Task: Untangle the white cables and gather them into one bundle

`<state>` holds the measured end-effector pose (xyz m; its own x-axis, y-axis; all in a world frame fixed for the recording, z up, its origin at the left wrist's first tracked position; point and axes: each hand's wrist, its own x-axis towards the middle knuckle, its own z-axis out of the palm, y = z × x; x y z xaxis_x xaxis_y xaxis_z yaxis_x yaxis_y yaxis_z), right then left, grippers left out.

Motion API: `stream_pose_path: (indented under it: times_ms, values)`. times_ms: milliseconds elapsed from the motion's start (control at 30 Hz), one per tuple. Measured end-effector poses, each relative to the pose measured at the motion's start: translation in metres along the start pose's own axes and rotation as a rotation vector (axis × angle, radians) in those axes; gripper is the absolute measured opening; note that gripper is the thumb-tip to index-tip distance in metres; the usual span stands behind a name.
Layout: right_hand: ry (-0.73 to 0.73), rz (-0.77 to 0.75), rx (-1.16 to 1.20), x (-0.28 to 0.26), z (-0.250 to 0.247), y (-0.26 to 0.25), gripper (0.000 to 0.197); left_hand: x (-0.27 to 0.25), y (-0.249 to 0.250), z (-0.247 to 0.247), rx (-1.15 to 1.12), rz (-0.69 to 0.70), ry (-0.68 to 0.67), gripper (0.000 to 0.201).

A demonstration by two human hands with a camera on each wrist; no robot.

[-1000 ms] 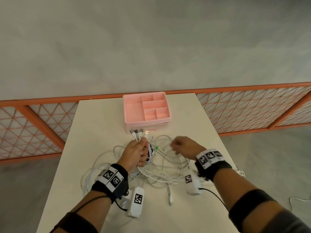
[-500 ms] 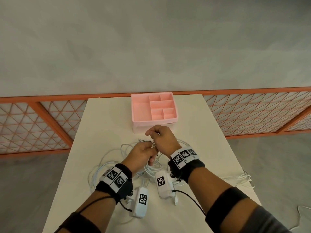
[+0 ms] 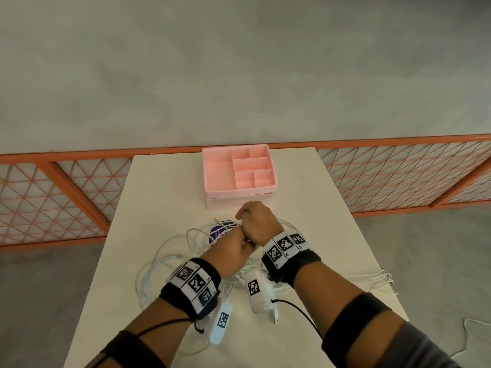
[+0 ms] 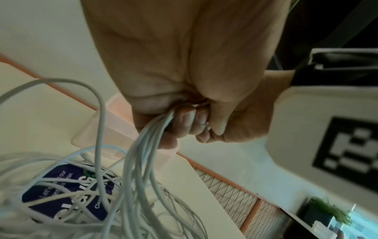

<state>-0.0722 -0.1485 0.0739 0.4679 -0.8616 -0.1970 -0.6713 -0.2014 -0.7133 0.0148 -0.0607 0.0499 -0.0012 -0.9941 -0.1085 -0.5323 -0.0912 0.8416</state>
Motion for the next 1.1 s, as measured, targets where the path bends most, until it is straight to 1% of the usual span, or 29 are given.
stream_pose_path:
  times_ms: [33,100,133,200,300,400,467,533,600,667,700,733,800,867,900,933,967,1000,1033,1067,1100]
  values:
    - [0.001,0.003,-0.037,0.001,0.001,0.002,0.031,-0.001,-0.002,0.001,0.019,0.017,-0.008,0.011]
    - [-0.036,0.008,-0.101,0.002,0.003,0.005,0.029,0.0,-0.005,0.003,0.049,0.018,-0.007,0.022]
    - [-0.057,0.0,-0.116,0.003,0.001,0.006,0.028,0.0,-0.006,0.004,0.047,0.016,-0.002,0.022]
    - [-0.098,-0.025,-0.072,0.003,-0.004,0.007,0.027,-0.001,-0.007,0.004,0.053,0.021,0.036,0.028]
    - [-0.089,-0.115,0.013,0.0,-0.013,0.009,0.026,0.0,-0.007,0.002,-0.005,-0.018,0.084,0.03]
    - [-0.071,-0.181,-0.051,-0.003,-0.015,0.012,0.026,0.0,-0.006,0.0,-0.097,-0.063,0.047,0.031]
    - [-0.059,-0.179,-0.081,-0.003,-0.013,0.013,0.027,0.001,-0.005,-0.001,-0.185,-0.091,-0.004,0.028]
    - [-0.051,-0.173,-0.07,-0.004,-0.013,0.013,0.031,0.002,-0.007,-0.003,-0.233,-0.087,-0.02,0.027]
    - [-0.029,-0.174,0.027,-0.006,-0.012,0.013,0.034,0.004,-0.011,-0.003,-0.272,-0.086,0.012,0.03]
    - [-0.022,-0.175,0.268,-0.011,-0.006,0.013,0.029,0.005,-0.013,-0.002,-0.336,-0.08,0.106,0.033]
    - [-0.031,-0.172,0.389,-0.012,-0.002,0.014,0.033,0.006,-0.012,-0.002,-0.391,-0.083,0.159,0.033]
    - [-0.056,-0.167,0.478,-0.015,0.002,0.017,0.042,0.006,-0.008,-0.002,-0.458,-0.096,0.206,0.034]
    - [-0.149,-0.179,0.581,-0.02,0.013,0.025,0.062,0.004,-0.003,-0.004,-0.598,-0.142,0.298,0.033]
    - [-0.235,-0.168,0.58,-0.025,0.019,0.034,0.083,0.004,-0.004,-0.01,-0.717,-0.184,0.399,0.034]
    - [-0.278,-0.141,0.523,-0.028,0.022,0.039,0.091,0.004,-0.006,-0.014,-0.776,-0.199,0.436,0.035]
    - [-0.33,-0.12,0.449,-0.032,0.023,0.042,0.09,0.005,-0.007,-0.018,-0.848,-0.206,0.457,0.035]
    - [-0.389,-0.115,0.372,-0.036,0.025,0.046,0.075,0.006,-0.008,-0.021,-0.934,-0.207,0.472,0.035]
    - [-0.437,-0.131,0.275,-0.038,0.027,0.051,0.046,0.008,-0.008,-0.025,-1.022,-0.204,0.491,0.034]
    - [-0.444,-0.163,0.16,-0.041,0.029,0.055,0.025,0.01,-0.006,-0.031,-1.105,-0.205,0.512,0.034]
    - [-0.409,-0.201,0.043,-0.043,0.029,0.063,0.027,0.01,-0.003,-0.038,-1.169,-0.204,0.531,0.034]
    - [-0.364,-0.208,-0.047,-0.044,0.028,0.073,0.033,0.011,-0.003,-0.045,-1.217,-0.206,0.554,0.035]
